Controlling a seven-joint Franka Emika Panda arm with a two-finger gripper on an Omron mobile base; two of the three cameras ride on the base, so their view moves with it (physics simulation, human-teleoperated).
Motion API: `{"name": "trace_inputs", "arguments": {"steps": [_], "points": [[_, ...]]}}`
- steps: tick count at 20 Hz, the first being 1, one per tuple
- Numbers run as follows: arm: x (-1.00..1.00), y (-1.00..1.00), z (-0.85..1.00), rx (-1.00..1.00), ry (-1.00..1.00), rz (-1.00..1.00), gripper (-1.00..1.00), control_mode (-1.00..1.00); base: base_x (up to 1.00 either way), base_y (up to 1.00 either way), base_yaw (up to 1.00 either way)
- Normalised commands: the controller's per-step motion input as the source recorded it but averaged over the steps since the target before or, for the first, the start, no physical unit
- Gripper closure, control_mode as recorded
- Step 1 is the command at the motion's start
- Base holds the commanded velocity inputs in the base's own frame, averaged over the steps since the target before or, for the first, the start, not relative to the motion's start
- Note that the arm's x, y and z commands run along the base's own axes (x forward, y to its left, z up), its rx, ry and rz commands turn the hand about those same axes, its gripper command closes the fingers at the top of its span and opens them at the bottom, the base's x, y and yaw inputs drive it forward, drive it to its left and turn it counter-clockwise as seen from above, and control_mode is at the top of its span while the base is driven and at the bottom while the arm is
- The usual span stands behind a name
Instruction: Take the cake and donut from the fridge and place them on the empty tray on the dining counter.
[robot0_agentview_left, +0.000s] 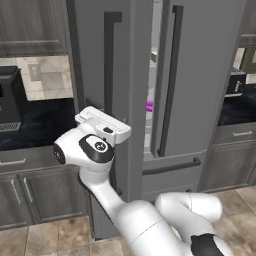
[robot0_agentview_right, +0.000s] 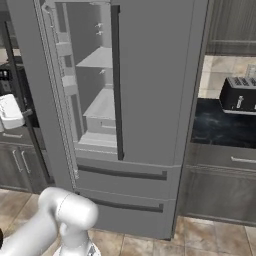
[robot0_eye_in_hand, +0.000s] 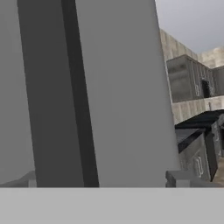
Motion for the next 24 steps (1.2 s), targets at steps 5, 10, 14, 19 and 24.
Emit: {"name": "trace_inputs", "arguments": {"steps": [5,10,14,19,24], "points": [[-0.34,0.25,0.36,-0.01,-0.07,0.00,-1.00,-1.00,0.00,0.00,0.00],[0.11,0.70,0.22,-0.01,-0.05,0.05,-1.00,-1.00,0.00,0.00,0.00],[0.08,0.40,0.22,-0.02,-0.05,0.03,-1.00,-1.00,0.00,0.00,0.00],[-0.99,-0.47,0.93,0.02,-0.01,0.00,-1.00,-1.00,0.00,0.00,0.00],[-1.00,-0.46,0.85,0.06,0.00,0.00,-1.00,-1.00,0.00,0.00,0.00]]}}
